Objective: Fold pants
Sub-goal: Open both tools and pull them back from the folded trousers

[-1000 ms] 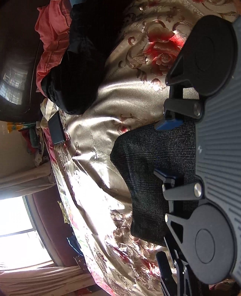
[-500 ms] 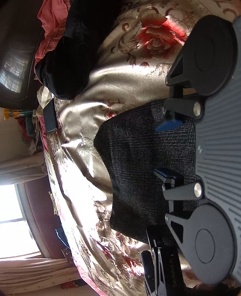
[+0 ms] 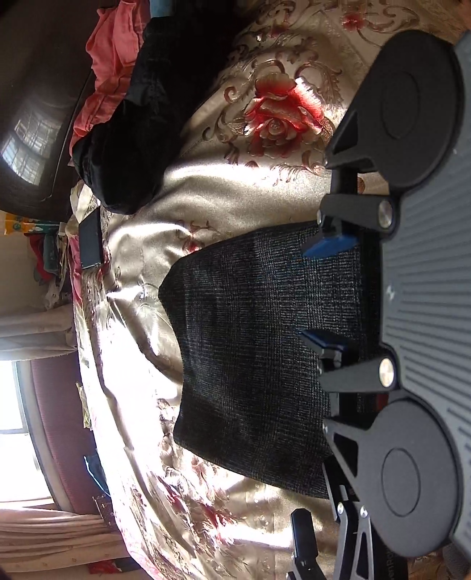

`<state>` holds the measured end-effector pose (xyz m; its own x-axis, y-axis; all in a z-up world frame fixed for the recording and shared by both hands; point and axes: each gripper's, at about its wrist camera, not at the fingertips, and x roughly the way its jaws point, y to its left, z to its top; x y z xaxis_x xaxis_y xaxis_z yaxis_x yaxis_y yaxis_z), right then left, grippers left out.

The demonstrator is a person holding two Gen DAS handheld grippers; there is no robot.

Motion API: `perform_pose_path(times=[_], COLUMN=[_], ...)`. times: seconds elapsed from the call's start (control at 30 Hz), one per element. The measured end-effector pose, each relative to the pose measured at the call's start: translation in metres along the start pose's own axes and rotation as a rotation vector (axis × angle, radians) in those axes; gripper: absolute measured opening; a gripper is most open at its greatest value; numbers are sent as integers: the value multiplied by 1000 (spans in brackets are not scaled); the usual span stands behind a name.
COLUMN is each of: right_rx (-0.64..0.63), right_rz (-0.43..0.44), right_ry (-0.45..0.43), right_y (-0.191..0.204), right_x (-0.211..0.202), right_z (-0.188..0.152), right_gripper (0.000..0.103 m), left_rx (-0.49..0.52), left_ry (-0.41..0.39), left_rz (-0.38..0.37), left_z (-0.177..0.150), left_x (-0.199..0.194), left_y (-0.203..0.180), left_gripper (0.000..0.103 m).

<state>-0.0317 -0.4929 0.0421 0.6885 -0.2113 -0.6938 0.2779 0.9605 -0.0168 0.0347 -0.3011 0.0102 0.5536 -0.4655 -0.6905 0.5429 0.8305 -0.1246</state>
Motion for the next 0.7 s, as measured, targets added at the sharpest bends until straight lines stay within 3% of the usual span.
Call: perform_pose_path(times=[0.23, 0.47, 0.6, 0.7], right_rx=[-16, -48, -89, -66], right_rz=[-22, -53, -73, -86], right_ry=[12, 5, -12, -17], right_y=[3, 1, 2, -1], right_x=[-29, -72, -103, -111], right_z=[-10, -15, -18, -19], right_gripper=[44, 45, 46, 47], left_rx=[-8, -76, -48, -40], left_ry=[-14, -21, -93, -145], left_rz=[3, -56, -103, -63], left_z=[-8, -12, -14, -18], left_x=[-20, -44, -76, -88], left_y=[-23, -38, -53, -61], left_gripper=[91, 92, 103, 103])
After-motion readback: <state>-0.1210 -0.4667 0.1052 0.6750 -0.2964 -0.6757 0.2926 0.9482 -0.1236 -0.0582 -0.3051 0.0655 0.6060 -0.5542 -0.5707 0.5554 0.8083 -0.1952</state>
